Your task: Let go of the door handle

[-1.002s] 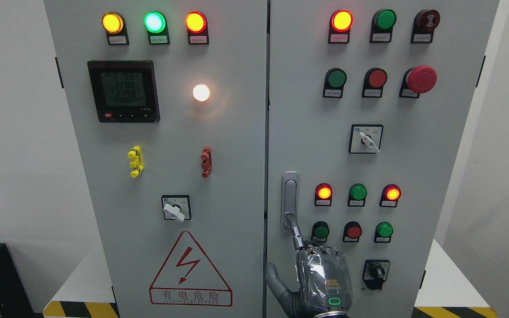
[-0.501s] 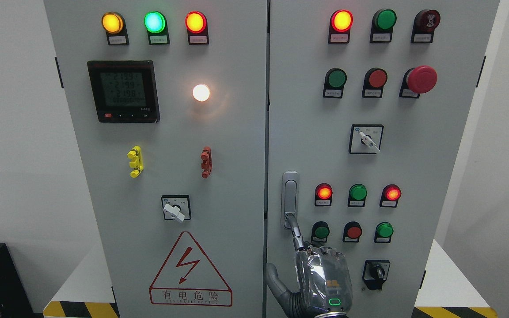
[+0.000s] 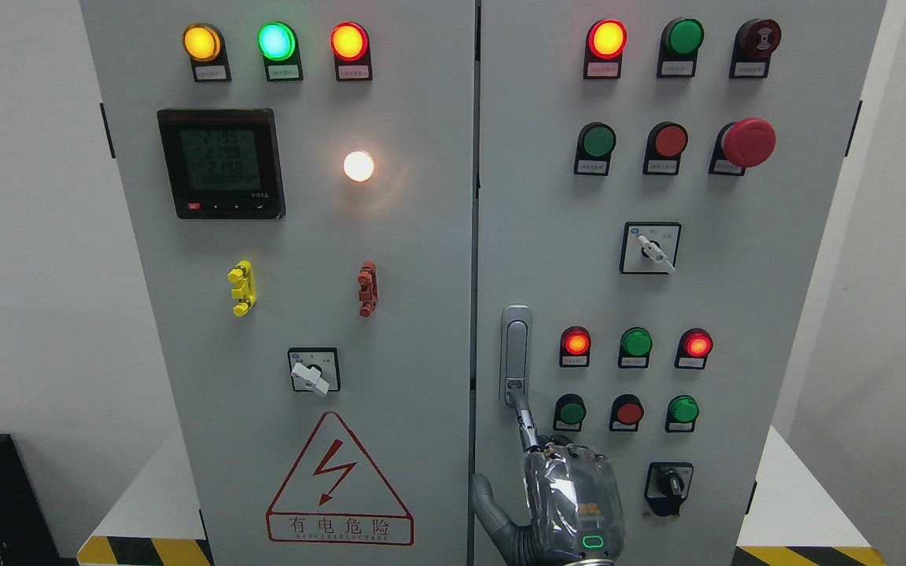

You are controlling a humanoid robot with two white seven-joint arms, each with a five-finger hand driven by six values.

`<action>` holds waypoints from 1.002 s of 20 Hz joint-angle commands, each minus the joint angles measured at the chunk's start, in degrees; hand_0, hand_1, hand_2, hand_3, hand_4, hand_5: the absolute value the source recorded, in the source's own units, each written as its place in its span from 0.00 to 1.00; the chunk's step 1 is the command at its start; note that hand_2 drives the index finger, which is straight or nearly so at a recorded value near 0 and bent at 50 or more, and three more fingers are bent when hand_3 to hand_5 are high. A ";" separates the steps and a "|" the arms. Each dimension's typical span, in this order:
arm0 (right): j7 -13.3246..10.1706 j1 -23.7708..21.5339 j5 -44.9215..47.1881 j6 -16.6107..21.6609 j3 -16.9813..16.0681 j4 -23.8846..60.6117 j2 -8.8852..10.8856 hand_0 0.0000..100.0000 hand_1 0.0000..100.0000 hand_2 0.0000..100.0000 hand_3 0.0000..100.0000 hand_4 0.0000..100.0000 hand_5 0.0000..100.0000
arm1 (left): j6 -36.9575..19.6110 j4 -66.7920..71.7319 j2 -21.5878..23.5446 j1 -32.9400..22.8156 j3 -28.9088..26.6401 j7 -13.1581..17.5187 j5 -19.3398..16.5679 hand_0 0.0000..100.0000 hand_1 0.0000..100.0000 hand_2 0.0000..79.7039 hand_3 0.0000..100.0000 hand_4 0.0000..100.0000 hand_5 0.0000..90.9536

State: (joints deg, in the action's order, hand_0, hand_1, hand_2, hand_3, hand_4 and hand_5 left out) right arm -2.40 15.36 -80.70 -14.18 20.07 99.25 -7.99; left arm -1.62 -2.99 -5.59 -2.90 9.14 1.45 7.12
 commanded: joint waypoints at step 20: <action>-0.07 -0.68 0.02 -0.06 -0.12 -0.81 -0.01 0.37 0.27 0.00 0.76 0.74 0.75 | 0.04 0.00 0.05 0.00 0.00 0.05 0.00 0.00 0.00 0.05 0.11 0.00 0.00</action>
State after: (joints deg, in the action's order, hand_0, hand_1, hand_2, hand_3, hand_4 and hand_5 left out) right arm -2.54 14.80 -80.68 -14.16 20.03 98.49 -8.00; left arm -1.36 -2.99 -5.59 -2.90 9.14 1.45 7.12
